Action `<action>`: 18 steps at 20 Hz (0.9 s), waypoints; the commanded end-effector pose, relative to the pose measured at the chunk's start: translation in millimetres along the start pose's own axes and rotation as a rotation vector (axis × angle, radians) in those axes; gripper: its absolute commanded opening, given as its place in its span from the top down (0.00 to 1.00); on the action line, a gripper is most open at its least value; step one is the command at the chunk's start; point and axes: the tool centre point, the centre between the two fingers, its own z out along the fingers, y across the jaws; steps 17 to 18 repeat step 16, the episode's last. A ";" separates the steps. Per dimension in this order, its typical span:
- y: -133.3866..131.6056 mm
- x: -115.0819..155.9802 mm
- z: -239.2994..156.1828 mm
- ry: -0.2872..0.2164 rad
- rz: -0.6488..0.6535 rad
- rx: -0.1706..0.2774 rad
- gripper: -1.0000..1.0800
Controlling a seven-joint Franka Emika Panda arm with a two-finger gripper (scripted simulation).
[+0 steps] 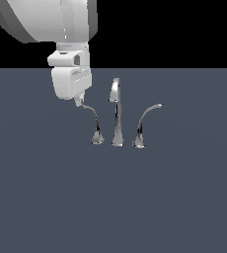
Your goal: Turn on the faucet by rotating a designated handle.
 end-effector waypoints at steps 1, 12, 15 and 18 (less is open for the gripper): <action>0.0 -0.2 0.0 0.000 0.000 0.000 1.00; 24.3 35.9 6.5 0.007 -0.003 -0.022 1.00; 31.1 46.1 8.3 0.009 -0.003 -0.028 1.00; 31.1 46.1 8.3 0.009 -0.003 -0.028 1.00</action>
